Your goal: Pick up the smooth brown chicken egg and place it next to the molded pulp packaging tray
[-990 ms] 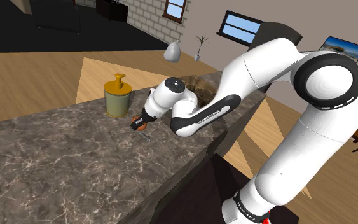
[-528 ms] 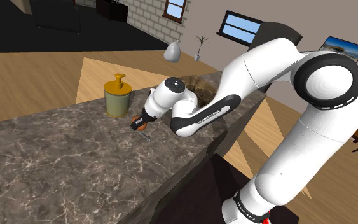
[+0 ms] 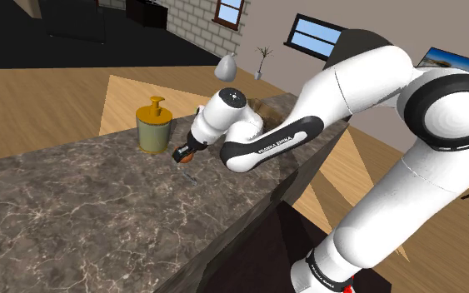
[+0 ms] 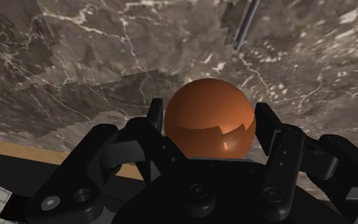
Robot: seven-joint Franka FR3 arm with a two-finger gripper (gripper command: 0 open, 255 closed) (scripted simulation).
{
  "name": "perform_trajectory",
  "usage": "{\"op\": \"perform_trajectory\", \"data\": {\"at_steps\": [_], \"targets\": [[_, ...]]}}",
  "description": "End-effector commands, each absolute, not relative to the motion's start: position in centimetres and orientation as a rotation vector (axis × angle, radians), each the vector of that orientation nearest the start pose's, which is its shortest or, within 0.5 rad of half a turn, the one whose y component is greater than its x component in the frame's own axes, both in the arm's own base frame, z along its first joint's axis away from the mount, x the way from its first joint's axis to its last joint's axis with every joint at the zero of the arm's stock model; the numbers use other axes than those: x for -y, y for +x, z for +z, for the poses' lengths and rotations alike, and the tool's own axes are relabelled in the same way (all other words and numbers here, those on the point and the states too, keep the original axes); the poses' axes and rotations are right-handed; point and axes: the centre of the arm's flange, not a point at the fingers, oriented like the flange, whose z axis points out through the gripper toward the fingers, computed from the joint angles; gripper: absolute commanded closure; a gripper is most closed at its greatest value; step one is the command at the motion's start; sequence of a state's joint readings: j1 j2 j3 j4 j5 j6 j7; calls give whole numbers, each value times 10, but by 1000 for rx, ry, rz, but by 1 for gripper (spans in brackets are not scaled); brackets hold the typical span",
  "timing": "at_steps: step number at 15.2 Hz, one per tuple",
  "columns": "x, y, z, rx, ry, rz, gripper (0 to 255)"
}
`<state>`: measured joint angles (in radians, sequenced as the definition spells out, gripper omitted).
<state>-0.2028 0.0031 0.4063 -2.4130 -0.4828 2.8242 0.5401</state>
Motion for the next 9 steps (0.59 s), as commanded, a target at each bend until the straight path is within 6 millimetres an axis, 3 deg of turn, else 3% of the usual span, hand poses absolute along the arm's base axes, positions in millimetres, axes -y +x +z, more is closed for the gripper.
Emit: {"op": "perform_trajectory", "data": {"at_steps": [1, 9], "targets": [[-128, 503, 360, 144, -3131, -730, 255], [-128, 503, 402, 144, -3131, -730, 255]]}}
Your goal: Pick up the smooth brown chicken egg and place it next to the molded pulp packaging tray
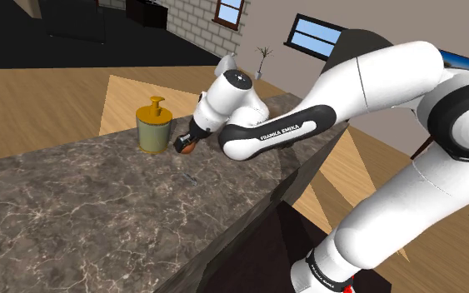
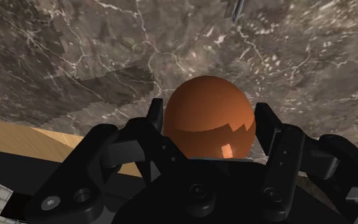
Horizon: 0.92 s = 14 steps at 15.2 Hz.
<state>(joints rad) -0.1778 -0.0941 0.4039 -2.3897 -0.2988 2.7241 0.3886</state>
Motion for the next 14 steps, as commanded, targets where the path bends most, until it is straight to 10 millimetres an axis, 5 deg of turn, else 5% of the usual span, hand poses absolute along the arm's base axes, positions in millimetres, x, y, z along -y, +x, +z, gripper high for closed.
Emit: {"op": "perform_trajectory", "data": {"at_steps": [1, 14], "targets": [[-128, 503, 407, 144, -3131, -730, 255], [-128, 503, 476, 144, -3131, -730, 255]]}}
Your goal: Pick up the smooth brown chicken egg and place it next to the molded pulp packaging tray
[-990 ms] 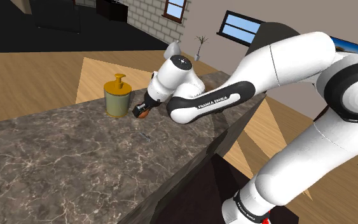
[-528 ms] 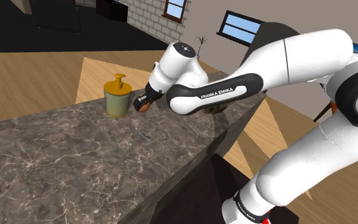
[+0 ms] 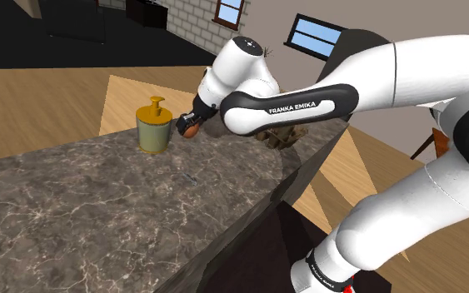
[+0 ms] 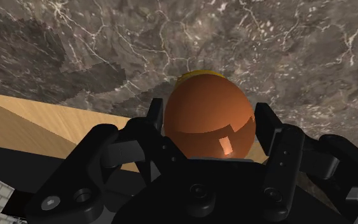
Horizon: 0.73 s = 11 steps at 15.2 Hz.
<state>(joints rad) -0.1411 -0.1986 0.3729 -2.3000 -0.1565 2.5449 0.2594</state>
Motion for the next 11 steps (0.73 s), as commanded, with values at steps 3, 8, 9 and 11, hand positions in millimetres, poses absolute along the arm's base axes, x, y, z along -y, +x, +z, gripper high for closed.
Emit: {"op": "perform_trajectory", "data": {"at_steps": [3, 8, 9, 11], "targets": [[-116, 508, 483, 144, -3131, -730, 255], [-54, 531, 483, 144, -3131, -730, 255], [-41, 535, 483, 144, -3131, -730, 255], [-17, 545, 483, 144, -3131, -730, 255]]}}
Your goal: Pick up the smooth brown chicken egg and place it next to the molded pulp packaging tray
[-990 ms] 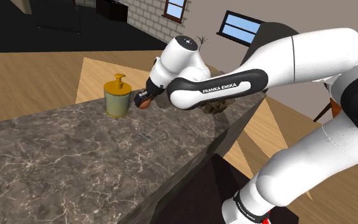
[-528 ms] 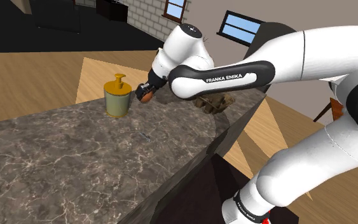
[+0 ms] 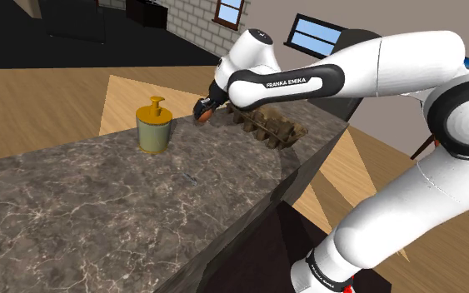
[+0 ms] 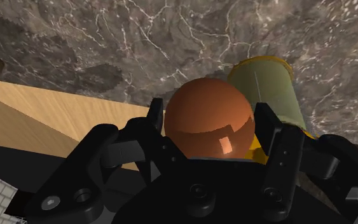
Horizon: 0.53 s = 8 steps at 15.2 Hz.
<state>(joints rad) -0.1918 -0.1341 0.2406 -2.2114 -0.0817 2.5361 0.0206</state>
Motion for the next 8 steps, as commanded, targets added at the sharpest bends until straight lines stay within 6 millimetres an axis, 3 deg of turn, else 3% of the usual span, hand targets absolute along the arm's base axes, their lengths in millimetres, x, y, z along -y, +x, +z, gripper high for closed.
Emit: {"op": "perform_trajectory", "data": {"at_steps": [1, 8], "targets": [[-4, 549, 483, 144, -3131, -730, 255], [82, 582, 483, 144, -3131, -730, 255]]}}
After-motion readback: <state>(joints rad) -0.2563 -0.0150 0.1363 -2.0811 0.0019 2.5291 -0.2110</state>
